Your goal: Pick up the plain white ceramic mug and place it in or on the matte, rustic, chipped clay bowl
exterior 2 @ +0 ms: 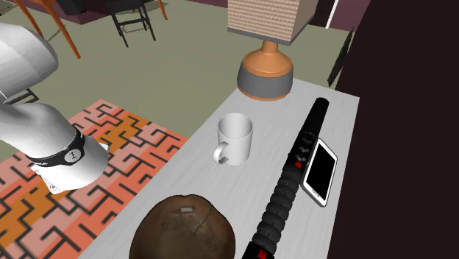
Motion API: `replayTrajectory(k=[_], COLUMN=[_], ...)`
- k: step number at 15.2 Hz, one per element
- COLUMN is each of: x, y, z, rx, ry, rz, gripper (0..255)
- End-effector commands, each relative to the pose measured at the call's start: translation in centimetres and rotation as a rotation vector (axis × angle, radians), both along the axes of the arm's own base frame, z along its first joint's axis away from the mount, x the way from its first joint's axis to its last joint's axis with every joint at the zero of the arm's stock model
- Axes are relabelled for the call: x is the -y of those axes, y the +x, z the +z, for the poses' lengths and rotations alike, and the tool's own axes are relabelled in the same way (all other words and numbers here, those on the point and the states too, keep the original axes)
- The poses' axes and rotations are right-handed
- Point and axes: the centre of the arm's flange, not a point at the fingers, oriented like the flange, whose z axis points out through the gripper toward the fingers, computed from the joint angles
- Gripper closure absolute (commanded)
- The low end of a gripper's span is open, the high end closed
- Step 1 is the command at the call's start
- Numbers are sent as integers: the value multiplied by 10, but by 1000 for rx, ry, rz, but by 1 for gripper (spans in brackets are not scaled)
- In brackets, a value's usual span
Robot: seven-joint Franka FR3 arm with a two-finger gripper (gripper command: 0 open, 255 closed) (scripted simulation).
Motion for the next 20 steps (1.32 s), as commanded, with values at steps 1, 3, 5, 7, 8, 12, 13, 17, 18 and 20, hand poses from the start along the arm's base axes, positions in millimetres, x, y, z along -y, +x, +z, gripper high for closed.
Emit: replayTrajectory(k=[1,3,5,7,8,12,13,17,18,20], x=[0,-20,-39,-59,-69,-108,-118,-157,-167,-186], y=[0,13,25,37,43,64,68,85,89,96], z=[0,-16,-32,-48,-57,-92,-101,-137,-147,-166], rx=[0,-26,-51,-77,-89,-140,-153,-204,-217,-242], ry=[0,-8,-16,-24,-28,-44,-48,-64,-68,-76], rz=[0,13,26,39,45,71,78,104,110,123], gripper=[0,0,0,0,0,0,0,0,0,0])
